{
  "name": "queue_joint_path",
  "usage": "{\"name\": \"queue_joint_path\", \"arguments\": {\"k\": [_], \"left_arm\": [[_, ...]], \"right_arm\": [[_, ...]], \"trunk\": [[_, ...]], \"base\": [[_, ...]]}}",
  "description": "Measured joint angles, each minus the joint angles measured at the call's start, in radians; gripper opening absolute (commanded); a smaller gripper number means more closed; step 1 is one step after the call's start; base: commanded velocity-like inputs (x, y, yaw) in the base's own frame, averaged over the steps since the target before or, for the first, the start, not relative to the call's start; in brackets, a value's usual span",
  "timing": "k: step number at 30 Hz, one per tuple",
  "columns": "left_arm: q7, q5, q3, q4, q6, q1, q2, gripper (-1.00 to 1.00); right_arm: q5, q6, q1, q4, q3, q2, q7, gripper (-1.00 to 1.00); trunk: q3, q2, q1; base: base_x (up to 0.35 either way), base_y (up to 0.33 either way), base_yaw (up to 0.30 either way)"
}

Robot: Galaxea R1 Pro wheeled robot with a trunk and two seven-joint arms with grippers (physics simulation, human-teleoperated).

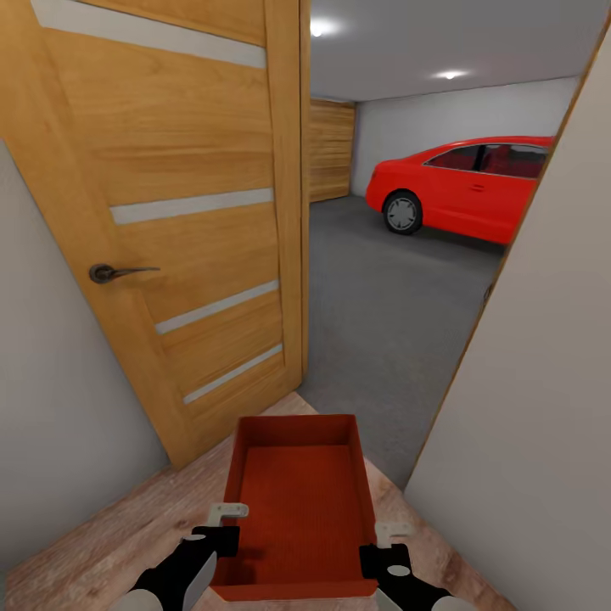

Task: Move the two storage containers from the living room to the garage. In the garage, place one container on the floor and stack the other container on top of it (either order is fine).

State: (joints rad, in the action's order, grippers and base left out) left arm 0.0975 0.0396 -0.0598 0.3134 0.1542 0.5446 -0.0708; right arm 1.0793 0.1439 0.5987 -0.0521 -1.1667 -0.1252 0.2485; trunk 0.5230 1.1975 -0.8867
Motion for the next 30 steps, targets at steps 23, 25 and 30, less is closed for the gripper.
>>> {"name": "queue_joint_path", "arguments": {"k": [23, 25, 30], "left_arm": [[-0.001, 0.001, -0.001, 0.000, -0.002, 0.000, 0.000, -1.00], [-0.001, 0.001, -0.001, 0.000, -0.002, 0.000, 0.001, -1.00], [-0.001, 0.001, -0.001, 0.000, -0.002, 0.000, 0.001, -1.00]], "right_arm": [[0.000, 0.003, 0.000, 0.000, -0.001, 0.000, 0.001, -1.00], [0.001, 0.003, 0.000, 0.000, -0.001, 0.000, 0.001, -1.00], [0.001, 0.003, 0.000, 0.000, -0.001, 0.000, 0.002, -1.00]], "trunk": [[0.000, 0.000, 0.000], [0.000, 0.000, 0.000], [0.000, 0.000, 0.000]], "base": [[0.083, 0.106, -0.162], [0.000, 0.000, -0.283], [0.000, 0.000, -0.282]]}}
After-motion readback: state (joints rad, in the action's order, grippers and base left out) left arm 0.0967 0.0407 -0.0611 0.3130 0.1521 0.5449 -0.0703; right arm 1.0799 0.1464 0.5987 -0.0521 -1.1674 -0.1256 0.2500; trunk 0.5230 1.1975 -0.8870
